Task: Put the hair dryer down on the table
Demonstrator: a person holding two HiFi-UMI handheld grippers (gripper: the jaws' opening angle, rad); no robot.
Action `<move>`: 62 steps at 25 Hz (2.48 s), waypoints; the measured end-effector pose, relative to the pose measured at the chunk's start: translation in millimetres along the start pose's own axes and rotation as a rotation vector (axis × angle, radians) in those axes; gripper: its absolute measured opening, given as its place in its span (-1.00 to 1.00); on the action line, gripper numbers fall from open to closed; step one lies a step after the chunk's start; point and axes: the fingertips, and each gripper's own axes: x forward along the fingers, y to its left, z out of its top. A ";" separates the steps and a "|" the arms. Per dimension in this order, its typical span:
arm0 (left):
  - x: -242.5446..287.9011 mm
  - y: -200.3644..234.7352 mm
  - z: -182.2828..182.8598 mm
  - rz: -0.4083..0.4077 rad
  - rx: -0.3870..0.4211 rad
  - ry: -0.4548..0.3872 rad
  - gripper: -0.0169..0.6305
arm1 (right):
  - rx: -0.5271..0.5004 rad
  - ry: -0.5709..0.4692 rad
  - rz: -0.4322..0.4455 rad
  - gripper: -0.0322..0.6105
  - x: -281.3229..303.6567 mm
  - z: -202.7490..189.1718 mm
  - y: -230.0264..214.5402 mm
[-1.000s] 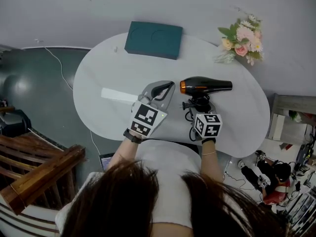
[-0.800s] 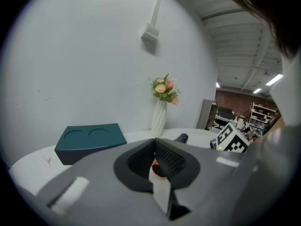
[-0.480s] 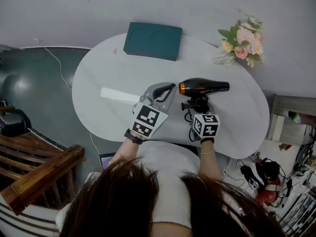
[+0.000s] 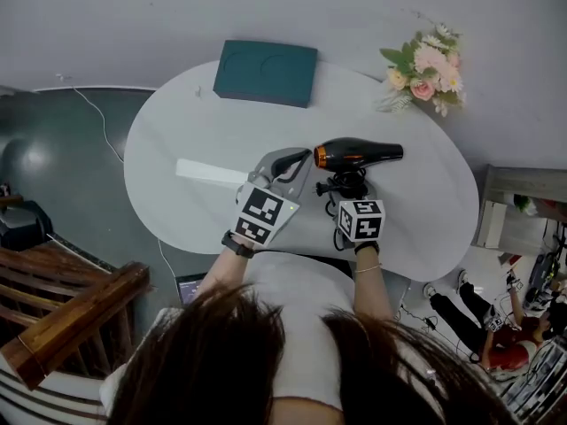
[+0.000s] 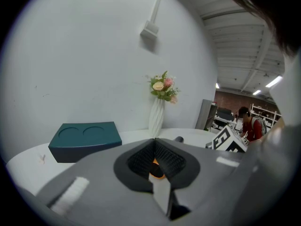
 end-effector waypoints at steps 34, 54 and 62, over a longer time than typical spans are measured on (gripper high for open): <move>-25.1 -10.7 39.2 0.001 0.050 -0.099 -0.76 | 0.000 -0.013 -0.067 -0.01 -50.5 4.1 -10.9; -59.5 -14.3 108.2 0.045 0.138 -0.235 -0.76 | -0.143 -0.498 -0.061 -0.02 -174.9 159.2 11.1; -68.4 -12.6 133.0 0.058 0.155 -0.286 -0.77 | -0.244 -0.632 -0.028 -0.10 -212.0 201.7 28.5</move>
